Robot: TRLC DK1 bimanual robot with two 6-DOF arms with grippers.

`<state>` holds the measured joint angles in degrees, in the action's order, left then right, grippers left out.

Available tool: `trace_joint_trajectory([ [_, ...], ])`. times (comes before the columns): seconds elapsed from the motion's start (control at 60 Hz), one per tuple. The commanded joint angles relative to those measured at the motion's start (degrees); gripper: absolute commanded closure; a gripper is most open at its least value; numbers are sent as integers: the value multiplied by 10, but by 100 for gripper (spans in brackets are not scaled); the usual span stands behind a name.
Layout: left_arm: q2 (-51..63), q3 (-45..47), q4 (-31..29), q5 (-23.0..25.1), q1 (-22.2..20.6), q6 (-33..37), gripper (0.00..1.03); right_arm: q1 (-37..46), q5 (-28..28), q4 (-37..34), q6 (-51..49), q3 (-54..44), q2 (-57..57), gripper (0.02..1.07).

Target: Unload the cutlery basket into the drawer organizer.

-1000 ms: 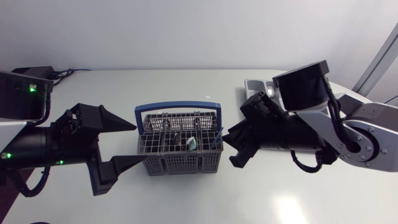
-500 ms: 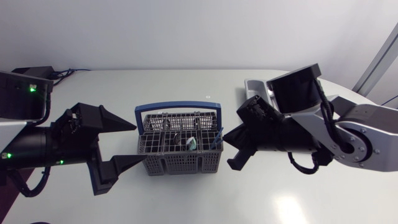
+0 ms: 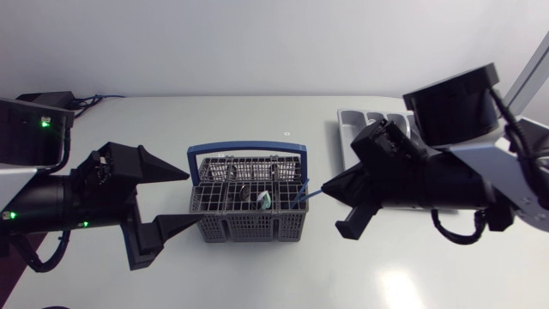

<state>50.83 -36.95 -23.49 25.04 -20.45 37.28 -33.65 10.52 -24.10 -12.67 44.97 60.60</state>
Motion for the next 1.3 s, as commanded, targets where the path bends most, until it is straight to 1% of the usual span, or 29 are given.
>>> trace_joint_trajectory([
  [0.0, -7, 15, 2, -1, -4, -11, 6, 4, 3, -28, -3, 35, -23, 101],
  [0.283, -7, 19, 2, -1, -4, -10, 6, 13, -2, -131, -18, 113, -66, 101],
  [0.417, -8, 20, 2, -2, -2, -9, 6, 32, -2, -186, -37, 147, -89, 101],
  [0.683, -8, 17, 2, -2, -5, -9, 6, 115, 15, -264, -83, 194, -86, 101],
  [0.9, -8, 18, 2, -2, -7, -9, 6, 210, 27, -271, -117, 203, -15, 101],
  [1.0, -8, 19, 2, -2, -7, -8, 6, 249, 28, -257, -127, 207, 33, 101],
  [1.117, -9, 21, 1, -2, -6, -8, 6, 286, 34, -240, -131, 217, 97, 101],
  [1.283, -7, 21, 3, -2, -6, -7, 6, 312, 35, -220, -130, 253, 191, 101],
])
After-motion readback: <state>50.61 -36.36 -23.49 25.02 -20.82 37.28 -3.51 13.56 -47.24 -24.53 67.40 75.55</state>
